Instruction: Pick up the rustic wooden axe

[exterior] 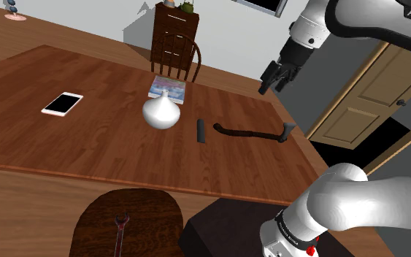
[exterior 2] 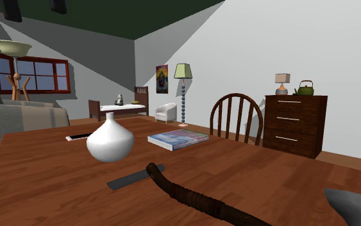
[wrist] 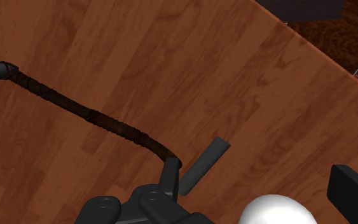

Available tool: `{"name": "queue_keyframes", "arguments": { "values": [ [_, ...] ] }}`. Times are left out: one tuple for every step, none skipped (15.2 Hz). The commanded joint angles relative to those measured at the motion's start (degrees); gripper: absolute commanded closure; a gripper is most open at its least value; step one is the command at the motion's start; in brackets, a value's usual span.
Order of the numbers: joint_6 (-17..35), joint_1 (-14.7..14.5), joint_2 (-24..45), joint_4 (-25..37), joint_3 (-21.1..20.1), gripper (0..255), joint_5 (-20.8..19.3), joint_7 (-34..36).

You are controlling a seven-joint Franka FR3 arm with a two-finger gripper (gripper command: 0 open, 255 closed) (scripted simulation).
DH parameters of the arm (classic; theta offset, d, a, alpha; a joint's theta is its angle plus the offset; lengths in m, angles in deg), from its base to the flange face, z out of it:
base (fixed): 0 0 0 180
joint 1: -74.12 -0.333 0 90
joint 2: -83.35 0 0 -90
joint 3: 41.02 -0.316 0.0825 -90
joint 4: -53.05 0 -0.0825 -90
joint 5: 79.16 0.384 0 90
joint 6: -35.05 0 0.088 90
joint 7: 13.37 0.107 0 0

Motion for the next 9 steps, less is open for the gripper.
{"name": "queue_keyframes", "arguments": {
  "values": [
    [0.0, 0.0, 0.0, 0.0, 0.0, 0, 0.0, 0.0],
    [0.9, -0.2, -0.3, -1.4, 1.4, 0, -0.7, -2.6],
    [1.7, -0.4, -0.5, -2.8, 2.9, 0, -1.4, -5.1],
    [2.6, -0.6, -0.6, -4.0, 4.4, 0, -2.2, -7.7],
    [3.6, -0.8, -0.6, -5.2, 5.9, 0, -3.0, -10.2],
    [4.5, -1.0, -0.4, -6.2, 7.4, 0, -3.9, -12.8],
    [5.5, -1.1, -0.2, -7.2, 8.9, 0, -4.7, -15.3],
    [6.5, -1.2, 0.2, -8.0, 10.5, 0, -5.6, -17.9],
    [7.5, -1.3, 0.7, -8.7, 12.0, 0, -6.4, -20.4]
  ]
}}
